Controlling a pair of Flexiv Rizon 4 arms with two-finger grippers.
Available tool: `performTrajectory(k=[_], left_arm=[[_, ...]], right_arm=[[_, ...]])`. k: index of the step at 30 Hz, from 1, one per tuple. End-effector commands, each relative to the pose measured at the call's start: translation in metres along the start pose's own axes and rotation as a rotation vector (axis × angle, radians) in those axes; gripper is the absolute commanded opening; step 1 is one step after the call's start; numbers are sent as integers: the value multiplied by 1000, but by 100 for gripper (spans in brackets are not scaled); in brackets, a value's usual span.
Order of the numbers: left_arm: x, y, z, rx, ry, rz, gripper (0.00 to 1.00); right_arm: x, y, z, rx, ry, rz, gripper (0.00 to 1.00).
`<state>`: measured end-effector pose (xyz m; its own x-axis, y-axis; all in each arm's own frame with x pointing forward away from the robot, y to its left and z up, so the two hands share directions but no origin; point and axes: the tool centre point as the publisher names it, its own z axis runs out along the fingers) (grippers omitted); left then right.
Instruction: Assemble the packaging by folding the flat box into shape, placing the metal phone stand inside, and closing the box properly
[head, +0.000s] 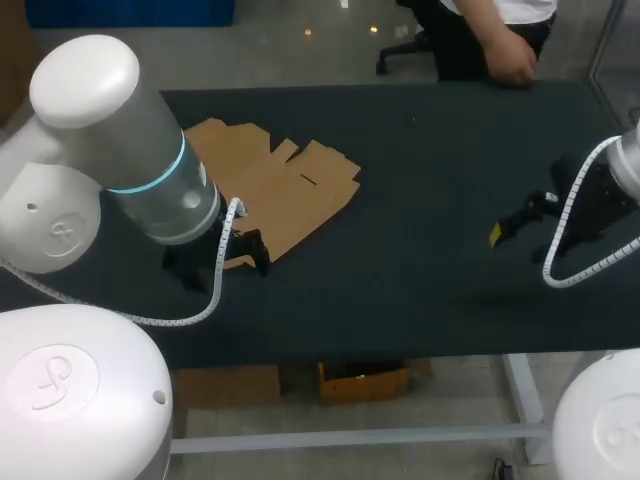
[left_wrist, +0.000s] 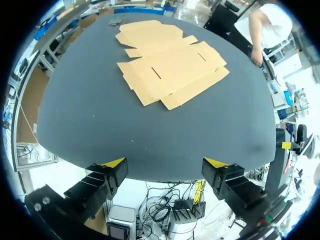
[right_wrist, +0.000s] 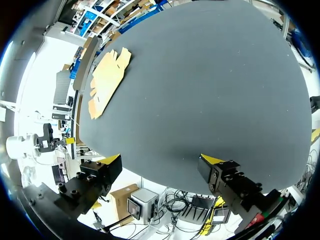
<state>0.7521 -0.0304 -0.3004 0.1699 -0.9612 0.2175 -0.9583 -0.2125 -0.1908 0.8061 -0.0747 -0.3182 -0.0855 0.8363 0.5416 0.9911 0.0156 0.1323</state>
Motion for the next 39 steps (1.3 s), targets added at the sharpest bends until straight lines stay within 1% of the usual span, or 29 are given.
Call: performTrajectory(k=[1,2,5,9,14,18,22,29,39], left_arm=[[0,0,0,2,-3,0,100],[0,0,0,2,-3,0,100],[-2,-1,-2,10,38,-18,100],[-5,-1,-3,20,68,-39,100],[-12,-4,0,43,96,-124,100],[-16,-9,4,39,117,-173,100],[-22,-17,12,38,147,-226,100],[-34,-34,22,-1,198,-307,100],[-46,-58,33,-34,242,-346,100]], right_arm=[[-1,0,-3,5,7,-1,100],[-1,0,-3,5,7,-1,100],[1,3,-6,-1,-4,-10,100],[0,9,-11,-1,-12,-20,100],[1,16,-19,5,-8,-80,100],[4,24,-23,19,-2,-123,100],[8,30,-26,39,-14,-153,100],[14,39,-24,78,-21,-180,100],[20,51,-18,118,-18,-249,100]])
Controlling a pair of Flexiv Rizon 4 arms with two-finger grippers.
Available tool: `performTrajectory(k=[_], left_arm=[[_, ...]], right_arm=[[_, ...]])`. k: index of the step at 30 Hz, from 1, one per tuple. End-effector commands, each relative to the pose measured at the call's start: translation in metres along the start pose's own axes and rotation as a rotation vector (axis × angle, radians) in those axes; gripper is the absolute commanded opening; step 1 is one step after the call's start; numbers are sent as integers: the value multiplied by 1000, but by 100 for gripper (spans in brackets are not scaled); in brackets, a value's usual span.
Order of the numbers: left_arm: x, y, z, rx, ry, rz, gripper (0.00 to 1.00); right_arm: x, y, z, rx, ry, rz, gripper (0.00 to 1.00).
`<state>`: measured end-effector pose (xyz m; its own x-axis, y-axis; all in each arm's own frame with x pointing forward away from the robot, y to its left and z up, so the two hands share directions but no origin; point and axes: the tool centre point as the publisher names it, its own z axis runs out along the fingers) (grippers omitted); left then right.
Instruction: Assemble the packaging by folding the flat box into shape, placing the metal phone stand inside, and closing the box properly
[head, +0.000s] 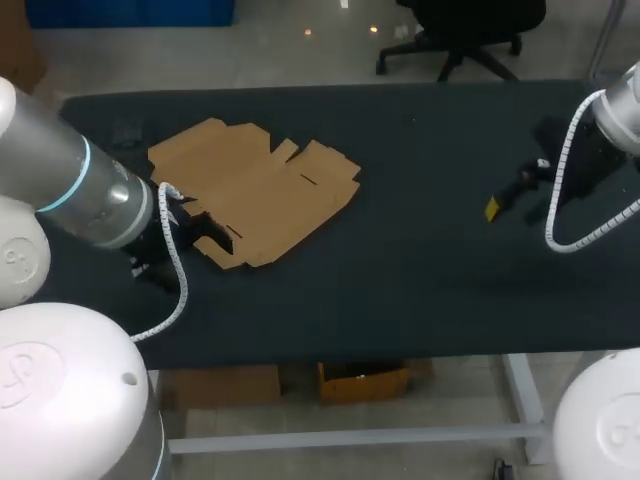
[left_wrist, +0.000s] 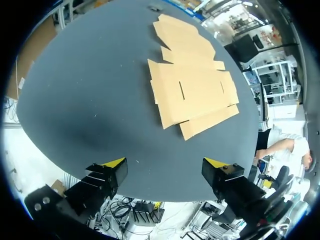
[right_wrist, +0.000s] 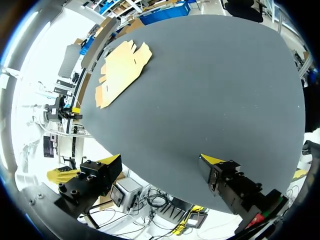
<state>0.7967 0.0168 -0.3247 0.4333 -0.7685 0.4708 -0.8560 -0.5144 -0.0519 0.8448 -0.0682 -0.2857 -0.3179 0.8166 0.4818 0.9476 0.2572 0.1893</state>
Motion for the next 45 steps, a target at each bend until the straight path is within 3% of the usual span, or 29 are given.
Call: performTrajectory(k=[1,19,23,37,45], left_arm=[[-1,-13,8,-23,17,-6,100],[-5,-47,26,-70,74,-33,100],[-4,-54,27,-79,14,-14,100],[-4,-54,27,-79,14,-14,100],[1,-67,34,-76,41,-14,100]], right_arm=[[-2,10,1,40,16,-14,100],[-2,27,4,81,-15,-59,100],[-3,28,5,83,-15,-58,100],[-3,28,5,83,-15,-58,100],[3,32,3,73,-14,-71,100]])
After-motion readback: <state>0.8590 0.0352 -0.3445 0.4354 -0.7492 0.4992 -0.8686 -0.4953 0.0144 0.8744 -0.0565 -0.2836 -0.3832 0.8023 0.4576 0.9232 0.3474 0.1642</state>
